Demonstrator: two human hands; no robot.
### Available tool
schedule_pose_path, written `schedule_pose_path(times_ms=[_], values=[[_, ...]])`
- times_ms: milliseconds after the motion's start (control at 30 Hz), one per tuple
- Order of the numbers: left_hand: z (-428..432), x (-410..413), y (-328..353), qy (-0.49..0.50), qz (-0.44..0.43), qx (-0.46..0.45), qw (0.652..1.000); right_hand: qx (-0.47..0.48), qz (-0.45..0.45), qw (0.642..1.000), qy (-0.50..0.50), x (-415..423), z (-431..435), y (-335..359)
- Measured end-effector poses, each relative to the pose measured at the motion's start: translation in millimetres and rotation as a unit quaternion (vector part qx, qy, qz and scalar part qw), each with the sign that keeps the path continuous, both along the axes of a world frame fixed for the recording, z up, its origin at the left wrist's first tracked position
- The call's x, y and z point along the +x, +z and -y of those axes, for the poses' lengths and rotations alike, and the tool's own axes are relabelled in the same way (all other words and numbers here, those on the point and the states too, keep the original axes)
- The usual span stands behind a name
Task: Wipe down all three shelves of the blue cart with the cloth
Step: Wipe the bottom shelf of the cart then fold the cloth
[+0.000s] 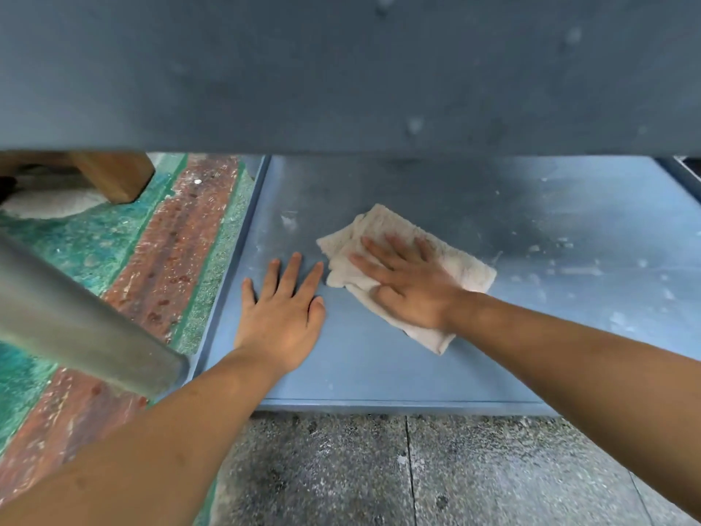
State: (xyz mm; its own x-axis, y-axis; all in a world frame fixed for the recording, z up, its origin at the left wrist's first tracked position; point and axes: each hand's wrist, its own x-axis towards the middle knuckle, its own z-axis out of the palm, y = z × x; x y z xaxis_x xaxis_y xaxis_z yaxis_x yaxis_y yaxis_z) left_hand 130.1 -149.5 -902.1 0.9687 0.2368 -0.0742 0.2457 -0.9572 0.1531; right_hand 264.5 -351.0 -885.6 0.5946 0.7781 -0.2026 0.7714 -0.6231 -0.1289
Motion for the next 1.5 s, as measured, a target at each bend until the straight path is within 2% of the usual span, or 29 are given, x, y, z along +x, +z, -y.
schedule_pose_path(times_ms=[200, 400, 467, 567, 700, 800, 867, 967, 1100, 1233, 1500], values=[[-1, -2, 3, -0.006, 0.036, 0.01, 0.999, 0.007, -0.041, 0.995, 0.091, -66, 25, 13], [12, 1, 12, 0.041, 0.049, 0.006, 0.998, 0.035, -0.134, 0.98, 0.145, -92, 43, 20], [25, 5, 14, 0.044, 0.112, -0.066, 0.991, 0.081, -0.166, 0.974, 0.13, -88, 44, 27], [41, 2, 16, 0.03, 0.178, -0.22, 0.959, 0.084, -0.123, 0.975, 0.164, -77, 44, 30], [40, -2, 13, 0.025, 0.214, -0.257, 0.942, 0.04, -0.067, 0.975, 0.208, -68, 47, 13], [38, -3, 13, 0.006, 0.195, -0.27, 0.943, 0.031, -0.048, 0.976, 0.209, -54, 42, 5], [41, -5, 10, -0.022, 0.157, -0.24, 0.958, 0.017, -0.024, 0.979, 0.202, -41, 34, 1], [44, -6, 5, -0.075, 0.1, -0.141, 0.982, 0.017, -0.013, 0.985, 0.172, -23, 27, 0], [46, -7, 2, -0.109, 0.062, -0.053, 0.991, 0.021, 0.009, 0.991, 0.129, 8, 26, -1], [47, -5, -2, -0.116, 0.033, -0.01, 0.993, 0.019, 0.045, 0.998, 0.047, 47, 34, -5], [49, -2, -2, -0.114, -0.017, 0.036, 0.993, 0.017, 0.035, 0.987, -0.156, 99, 90, -11]])
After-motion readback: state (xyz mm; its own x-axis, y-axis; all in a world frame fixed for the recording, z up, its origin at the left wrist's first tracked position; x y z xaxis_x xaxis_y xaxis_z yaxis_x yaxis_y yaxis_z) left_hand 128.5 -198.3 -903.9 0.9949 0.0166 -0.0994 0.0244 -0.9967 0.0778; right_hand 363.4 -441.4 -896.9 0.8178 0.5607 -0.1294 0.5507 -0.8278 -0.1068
